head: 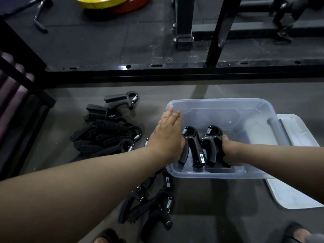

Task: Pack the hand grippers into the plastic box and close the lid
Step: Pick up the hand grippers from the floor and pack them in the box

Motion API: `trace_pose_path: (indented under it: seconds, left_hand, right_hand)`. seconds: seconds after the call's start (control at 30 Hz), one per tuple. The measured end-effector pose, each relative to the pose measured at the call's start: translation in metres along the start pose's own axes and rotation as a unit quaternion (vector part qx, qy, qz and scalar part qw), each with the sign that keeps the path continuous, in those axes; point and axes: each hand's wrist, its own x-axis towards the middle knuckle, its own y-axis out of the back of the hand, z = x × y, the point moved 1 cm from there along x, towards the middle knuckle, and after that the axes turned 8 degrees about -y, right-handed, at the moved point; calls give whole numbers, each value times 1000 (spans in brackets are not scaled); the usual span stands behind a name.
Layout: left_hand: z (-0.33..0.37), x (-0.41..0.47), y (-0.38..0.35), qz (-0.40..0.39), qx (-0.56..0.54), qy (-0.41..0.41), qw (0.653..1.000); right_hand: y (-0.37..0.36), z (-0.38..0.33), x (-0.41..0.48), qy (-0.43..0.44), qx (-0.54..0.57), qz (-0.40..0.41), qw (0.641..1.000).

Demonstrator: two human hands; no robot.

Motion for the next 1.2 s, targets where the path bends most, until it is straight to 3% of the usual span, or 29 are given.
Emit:
trace_pose_path:
  seconds: [0.13,0.2,0.3,0.4,0.53,0.67,0.9,1.2]
  left_hand:
    - [-1,1,-1,2,-5,0,1000]
    - [-4,0,0,10,-24,-4,1000]
    - [-12,-3,1,43,-82,-29,995]
    - [-29,-7,2,77,-106,-38,991]
    - [-53,-10,6,67,-64,-54,994]
    - [-78,-8,11,62,-51,28,996]
    - [-143,-5,11,-25,39,148,988]
    - [-230,27,35,0,67,223,973]
  right_hand:
    - [8,-3,-5,40,-191,23,981]
    - [10,-6,-7,62,-200,99,973]
    - [9,-20,-14,168,-210,229,935]
    - [3,-42,-31,284,-120,296,904]
    - [-1,-86,-66,373,-17,288,882]
    - [-8,-136,-90,415,-12,276,867]
    - [-34,-172,-77,378,-41,250,890]
    - [-35,-168,-76,401,-5,273,875]
